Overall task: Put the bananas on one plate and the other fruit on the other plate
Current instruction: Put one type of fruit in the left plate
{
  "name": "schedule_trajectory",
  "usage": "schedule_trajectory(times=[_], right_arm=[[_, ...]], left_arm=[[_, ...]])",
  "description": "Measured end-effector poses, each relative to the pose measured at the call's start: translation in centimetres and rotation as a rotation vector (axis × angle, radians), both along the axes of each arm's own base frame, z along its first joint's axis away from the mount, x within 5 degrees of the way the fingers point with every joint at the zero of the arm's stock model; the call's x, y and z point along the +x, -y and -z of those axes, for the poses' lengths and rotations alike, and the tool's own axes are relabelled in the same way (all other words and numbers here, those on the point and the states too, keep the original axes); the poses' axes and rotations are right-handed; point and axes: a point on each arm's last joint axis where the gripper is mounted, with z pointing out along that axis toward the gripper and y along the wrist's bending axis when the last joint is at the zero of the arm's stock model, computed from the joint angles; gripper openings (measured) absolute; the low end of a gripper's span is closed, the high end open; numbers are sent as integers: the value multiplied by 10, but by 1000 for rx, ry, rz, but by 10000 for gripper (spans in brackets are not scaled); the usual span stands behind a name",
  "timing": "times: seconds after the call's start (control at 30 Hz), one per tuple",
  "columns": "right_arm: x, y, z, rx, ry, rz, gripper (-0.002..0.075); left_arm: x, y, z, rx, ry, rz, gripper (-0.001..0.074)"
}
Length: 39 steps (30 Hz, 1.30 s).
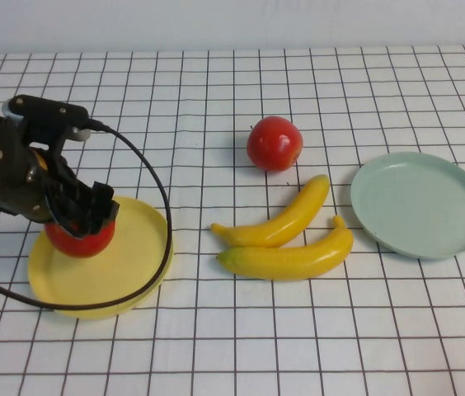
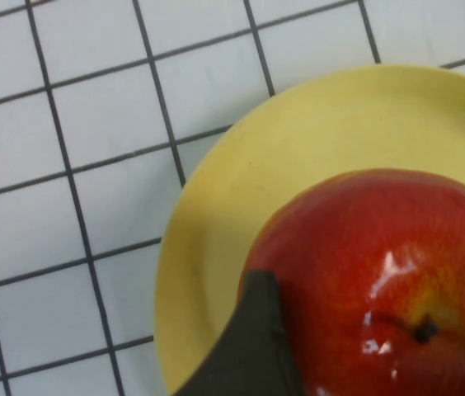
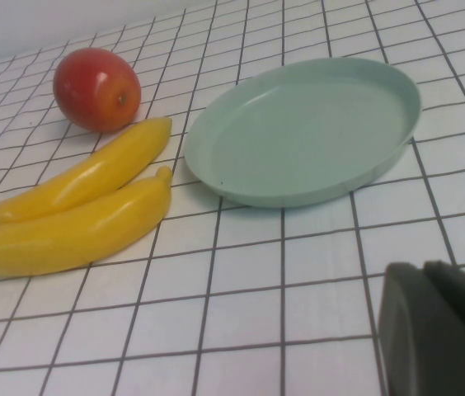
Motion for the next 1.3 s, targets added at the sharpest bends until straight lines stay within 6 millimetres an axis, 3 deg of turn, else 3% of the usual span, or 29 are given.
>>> schedule_trajectory(times=[0.37,0.5,0.57,0.67,0.93,1.13,1.3], right_arm=[[0,0,0,0,0,0,-15],[0,0,0,0,0,0,-15],[0,0,0,0,0,0,-15],[0,0,0,0,0,0,-15],[0,0,0,0,0,0,-15],[0,0,0,0,0,0,-15],[0,0,0,0,0,0,-15]], left_arm=[[7,1,20,33,-56,5,578],[7,0,19,49,-50,25,663],[6,0,16,48,-41,28,668],[3,-1,7,43,-13,32,668],[0,1,-43,-22,85,15,668],[6,40,-82,-62,203,155,668],[37,86,-79,-78,215,252,668]])
